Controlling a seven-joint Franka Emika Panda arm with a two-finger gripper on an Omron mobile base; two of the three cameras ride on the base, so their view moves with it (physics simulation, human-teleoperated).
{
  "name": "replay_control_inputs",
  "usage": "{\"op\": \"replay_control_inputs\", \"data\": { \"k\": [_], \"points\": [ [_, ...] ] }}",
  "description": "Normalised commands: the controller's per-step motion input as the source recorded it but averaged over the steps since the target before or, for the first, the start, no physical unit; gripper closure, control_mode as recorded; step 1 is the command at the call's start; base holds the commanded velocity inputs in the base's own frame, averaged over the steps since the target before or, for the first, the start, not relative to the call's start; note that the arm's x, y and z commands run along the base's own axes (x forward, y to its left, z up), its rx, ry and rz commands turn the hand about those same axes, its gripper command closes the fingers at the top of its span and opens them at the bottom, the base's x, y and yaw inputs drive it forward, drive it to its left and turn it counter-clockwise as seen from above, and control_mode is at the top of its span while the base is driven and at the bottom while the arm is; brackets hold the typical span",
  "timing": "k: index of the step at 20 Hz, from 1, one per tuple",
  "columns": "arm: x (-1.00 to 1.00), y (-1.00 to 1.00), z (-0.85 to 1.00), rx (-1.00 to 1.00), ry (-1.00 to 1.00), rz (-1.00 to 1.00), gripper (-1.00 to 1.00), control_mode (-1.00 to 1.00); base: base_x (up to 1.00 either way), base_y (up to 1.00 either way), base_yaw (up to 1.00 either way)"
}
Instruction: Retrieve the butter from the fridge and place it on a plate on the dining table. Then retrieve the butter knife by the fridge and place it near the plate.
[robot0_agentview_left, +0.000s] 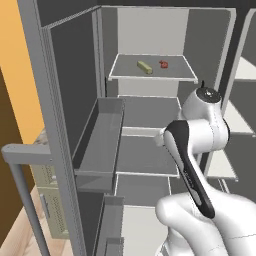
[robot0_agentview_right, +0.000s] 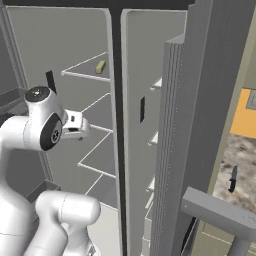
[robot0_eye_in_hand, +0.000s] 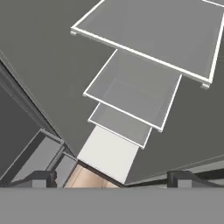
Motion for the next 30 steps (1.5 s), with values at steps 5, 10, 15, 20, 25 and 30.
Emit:
{"op": "replay_control_inputs", "data": {
  "k": [5,10,15,20,25,30],
  "points": [
    [-0.05,0.00,0.75,0.02,-0.20,-0.03,-1.00,-1.00,0.00,0.00,0.00],
    [-0.07,0.00,0.85,0.06,-0.14,-0.08,-1.00,-1.00,0.00,0.00,0.00],
    [-0.06,-0.05,0.67,0.14,-0.03,-0.18,-1.00,-1.00,0.00,0.00,0.00],
    [-0.04,-0.05,0.55,0.04,-0.20,-0.24,-1.00,-1.00,0.00,0.00,0.00],
    [0.13,0.00,0.18,0.00,-0.09,-0.03,-1.00,-1.00,0.00,0.00,0.00],
    [0.16,-0.08,0.01,0.00,-0.20,0.09,-1.00,-1.00,0.00,0.00,0.00]
  ]
}}
